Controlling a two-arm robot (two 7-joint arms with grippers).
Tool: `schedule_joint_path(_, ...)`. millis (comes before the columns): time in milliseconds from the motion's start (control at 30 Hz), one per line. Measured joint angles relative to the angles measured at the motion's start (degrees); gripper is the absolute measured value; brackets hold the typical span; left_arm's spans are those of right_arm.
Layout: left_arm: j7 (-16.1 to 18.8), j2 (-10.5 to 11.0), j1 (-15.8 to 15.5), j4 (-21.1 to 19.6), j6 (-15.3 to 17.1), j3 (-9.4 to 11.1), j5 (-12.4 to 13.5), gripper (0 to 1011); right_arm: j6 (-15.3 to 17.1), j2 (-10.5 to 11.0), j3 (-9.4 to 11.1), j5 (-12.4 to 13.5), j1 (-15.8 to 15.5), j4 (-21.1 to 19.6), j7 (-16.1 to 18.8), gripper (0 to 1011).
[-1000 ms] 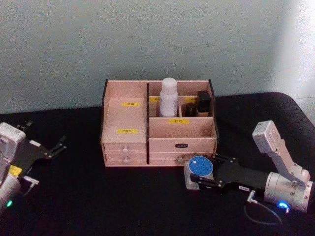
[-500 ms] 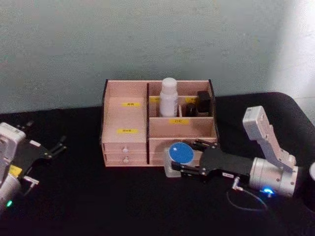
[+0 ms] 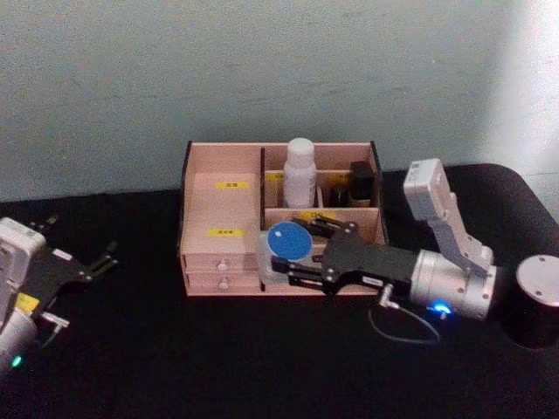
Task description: Pick up the facial cleanser and watermelon frost from the table and place them into the tiered storage box.
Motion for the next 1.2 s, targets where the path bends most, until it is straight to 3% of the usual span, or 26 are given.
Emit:
schedule_joint_path(533,0.0,0.0,0.0,0.0,0.0,0.0,0.0,1001,-0.47,-6.18,-3.62,-2.8,7.78,7.49,-0.48,712)
schedule_joint_path(1200,0.0,0.0,0.0,0.0,0.0,0.0,0.0,1001,-1.11,-14.06,-5.09,-5.65,15.96,20.14,-2.2,712)
